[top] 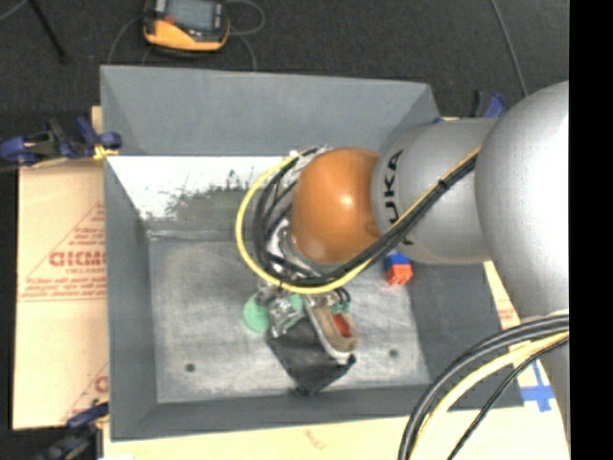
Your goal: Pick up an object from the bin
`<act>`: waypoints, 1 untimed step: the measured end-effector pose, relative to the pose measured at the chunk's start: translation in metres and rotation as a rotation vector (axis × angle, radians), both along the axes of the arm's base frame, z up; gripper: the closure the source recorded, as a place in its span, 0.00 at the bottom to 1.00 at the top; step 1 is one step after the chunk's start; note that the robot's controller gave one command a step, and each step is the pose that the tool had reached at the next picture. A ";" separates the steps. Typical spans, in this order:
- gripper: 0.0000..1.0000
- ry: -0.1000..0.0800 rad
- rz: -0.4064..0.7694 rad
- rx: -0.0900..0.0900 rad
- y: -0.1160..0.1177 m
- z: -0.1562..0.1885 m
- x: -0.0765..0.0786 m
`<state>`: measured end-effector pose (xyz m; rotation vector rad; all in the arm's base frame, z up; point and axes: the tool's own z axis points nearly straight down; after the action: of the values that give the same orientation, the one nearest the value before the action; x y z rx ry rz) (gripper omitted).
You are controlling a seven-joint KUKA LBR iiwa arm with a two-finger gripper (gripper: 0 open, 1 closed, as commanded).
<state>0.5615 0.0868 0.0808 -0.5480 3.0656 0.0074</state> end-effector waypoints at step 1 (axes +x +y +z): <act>1.00 0.022 0.087 -0.009 0.003 0.108 0.002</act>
Offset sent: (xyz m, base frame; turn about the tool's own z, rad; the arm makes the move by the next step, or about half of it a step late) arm 0.0000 0.0000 0.0000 0.0000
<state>0.5632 0.0897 0.1892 -0.6856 3.0622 0.0018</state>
